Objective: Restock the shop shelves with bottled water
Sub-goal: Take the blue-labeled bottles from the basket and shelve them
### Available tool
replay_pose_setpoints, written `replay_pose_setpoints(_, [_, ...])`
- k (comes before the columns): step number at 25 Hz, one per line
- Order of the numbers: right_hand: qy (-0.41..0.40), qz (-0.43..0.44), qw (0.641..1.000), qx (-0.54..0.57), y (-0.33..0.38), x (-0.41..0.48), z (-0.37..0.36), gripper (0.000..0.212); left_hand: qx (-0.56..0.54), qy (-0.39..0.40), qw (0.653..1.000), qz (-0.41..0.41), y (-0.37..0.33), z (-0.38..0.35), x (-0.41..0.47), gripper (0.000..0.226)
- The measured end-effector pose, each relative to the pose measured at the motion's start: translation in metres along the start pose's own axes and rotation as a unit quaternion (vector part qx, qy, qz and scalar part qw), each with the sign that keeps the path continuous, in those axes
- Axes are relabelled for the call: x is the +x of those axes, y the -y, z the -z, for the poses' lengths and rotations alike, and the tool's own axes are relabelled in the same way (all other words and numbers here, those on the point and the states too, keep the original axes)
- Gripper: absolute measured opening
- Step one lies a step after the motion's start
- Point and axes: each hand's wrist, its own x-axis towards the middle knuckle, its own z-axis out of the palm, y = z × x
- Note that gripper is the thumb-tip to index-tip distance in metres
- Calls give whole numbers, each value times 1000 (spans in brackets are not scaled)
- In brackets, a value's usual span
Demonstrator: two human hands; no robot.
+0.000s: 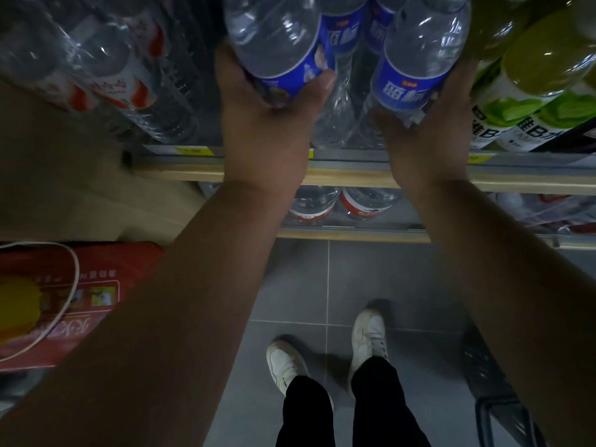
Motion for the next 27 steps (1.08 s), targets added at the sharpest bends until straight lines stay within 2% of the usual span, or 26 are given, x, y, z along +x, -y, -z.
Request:
replay_pose_setpoints(4, [-18,-20,1000,11,-3,-2,0,73,141,73,986,-54,13,-15,9,73])
replay_pose_setpoints(7, [-44,-40,998,5,-8,-5,-2,67,207,102,972,-50,20,-19,12,74])
replay_pose_setpoints(11, [-28,-79,996,40,-15,-10,-4,61,220,99,969,-52,28,-21,21,77])
replay_pose_setpoints(14, [-23,-110,993,26,-15,-12,-5,53,261,80,961,-45,34,-20,24,86])
replay_pose_setpoints(17, [-16,-108,994,18,-15,-12,-7,53,243,134,960,-39,41,-17,30,94])
replay_pose_setpoints(21, [-17,-101,995,-7,-15,-13,-8,55,280,173,944,-1,45,-17,39,87])
replay_pose_setpoints(27, [-19,-99,995,-1,-21,-9,-13,57,292,175,940,-4,49,-16,41,69])
